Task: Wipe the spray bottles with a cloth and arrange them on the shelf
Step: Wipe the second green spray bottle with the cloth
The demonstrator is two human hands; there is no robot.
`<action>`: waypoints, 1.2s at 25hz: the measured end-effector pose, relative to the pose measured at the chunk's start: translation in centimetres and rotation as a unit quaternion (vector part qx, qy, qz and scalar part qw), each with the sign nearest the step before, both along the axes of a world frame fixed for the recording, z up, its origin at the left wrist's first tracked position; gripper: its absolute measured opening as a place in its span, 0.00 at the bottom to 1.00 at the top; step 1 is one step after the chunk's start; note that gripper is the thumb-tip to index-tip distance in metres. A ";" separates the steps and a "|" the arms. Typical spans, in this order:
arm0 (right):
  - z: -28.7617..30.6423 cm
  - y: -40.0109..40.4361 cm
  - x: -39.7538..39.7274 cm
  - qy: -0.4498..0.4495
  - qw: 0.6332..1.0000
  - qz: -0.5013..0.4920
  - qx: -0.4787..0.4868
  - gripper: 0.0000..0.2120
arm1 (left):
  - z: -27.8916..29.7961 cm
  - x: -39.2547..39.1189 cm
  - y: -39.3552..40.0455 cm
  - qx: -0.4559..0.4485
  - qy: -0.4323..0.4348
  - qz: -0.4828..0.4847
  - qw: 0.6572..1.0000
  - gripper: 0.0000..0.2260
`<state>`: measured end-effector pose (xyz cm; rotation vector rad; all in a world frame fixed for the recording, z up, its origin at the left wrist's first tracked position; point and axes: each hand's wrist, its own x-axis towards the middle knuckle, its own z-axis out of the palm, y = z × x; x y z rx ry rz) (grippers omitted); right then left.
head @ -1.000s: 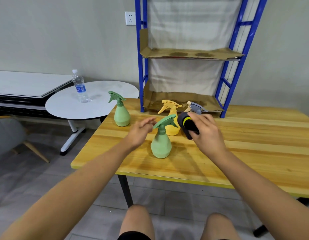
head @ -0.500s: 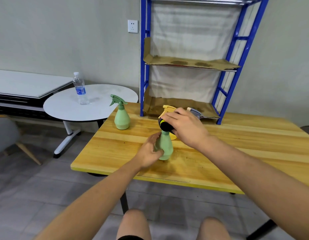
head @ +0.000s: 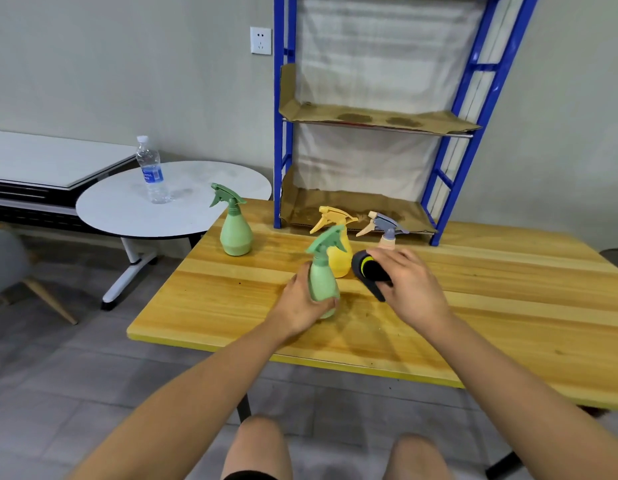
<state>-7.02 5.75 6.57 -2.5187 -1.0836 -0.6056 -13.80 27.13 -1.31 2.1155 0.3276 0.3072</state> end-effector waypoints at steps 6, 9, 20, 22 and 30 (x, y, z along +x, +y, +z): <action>-3.6 -0.3 -1.6 0.095 0.974 0.016 0.205 0.26 | 3.9 0.9 0.0 -0.411 -0.019 -0.026 0.911 0.29; -3.3 0.3 -3.3 0.099 0.964 0.052 0.240 0.26 | 4.7 0.9 -0.1 -0.439 -0.024 -0.051 0.897 0.26; -1.7 0.1 -4.6 0.175 0.943 0.039 0.280 0.17 | 6.0 0.9 -0.4 -0.415 -0.049 -0.048 0.907 0.30; -1.4 0.1 -4.4 0.180 0.938 0.018 0.296 0.13 | 6.1 1.0 -0.5 -0.418 -0.054 -0.047 0.906 0.30; -1.0 0.3 -4.8 0.210 0.923 -0.011 0.321 0.08 | 6.6 0.8 0.6 -0.437 -0.035 -0.100 0.893 0.29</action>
